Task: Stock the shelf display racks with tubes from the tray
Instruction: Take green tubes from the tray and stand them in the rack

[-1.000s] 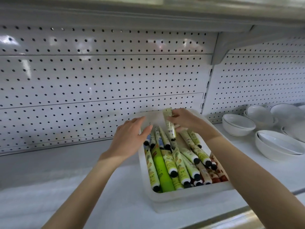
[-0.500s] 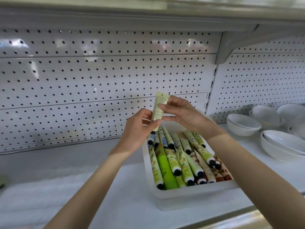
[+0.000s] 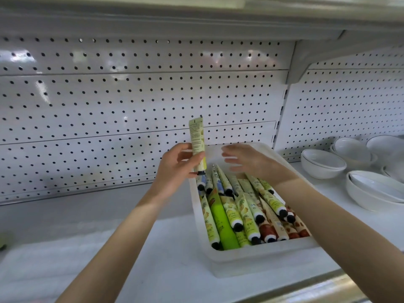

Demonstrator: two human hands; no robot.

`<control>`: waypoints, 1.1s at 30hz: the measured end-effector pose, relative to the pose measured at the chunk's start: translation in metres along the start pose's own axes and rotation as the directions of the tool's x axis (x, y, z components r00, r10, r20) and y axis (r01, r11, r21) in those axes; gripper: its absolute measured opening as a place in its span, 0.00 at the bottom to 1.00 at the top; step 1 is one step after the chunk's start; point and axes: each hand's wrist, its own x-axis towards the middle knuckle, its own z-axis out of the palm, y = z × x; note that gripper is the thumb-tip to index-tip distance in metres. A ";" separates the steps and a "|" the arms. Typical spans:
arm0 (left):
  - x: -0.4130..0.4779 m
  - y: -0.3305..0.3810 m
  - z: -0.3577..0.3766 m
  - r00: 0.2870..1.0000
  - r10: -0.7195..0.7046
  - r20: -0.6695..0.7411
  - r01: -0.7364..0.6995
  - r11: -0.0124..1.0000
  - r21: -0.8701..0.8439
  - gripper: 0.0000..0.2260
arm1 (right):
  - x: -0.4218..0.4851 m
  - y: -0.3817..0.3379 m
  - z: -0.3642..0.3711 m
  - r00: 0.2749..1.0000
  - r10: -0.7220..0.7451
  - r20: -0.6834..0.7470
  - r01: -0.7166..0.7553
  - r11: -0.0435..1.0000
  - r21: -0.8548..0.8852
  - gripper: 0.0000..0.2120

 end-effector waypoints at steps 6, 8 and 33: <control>0.000 -0.004 -0.003 0.997 -0.075 0.020 0.077 0.993 -0.091 0.12 | 0.006 0.027 0.012 0.979 0.199 0.033 -0.182 0.941 -0.286 0.21; 0.000 -0.004 -0.004 0.997 -0.079 0.026 0.081 0.993 -0.091 0.11 | 0.006 0.030 0.014 0.982 0.190 0.013 -0.177 0.937 -0.302 0.25; -0.014 0.009 -0.043 0.995 -0.062 0.073 0.069 0.993 -0.096 0.09 | -0.017 -0.031 0.025 0.991 -0.099 0.086 0.087 0.987 0.134 0.09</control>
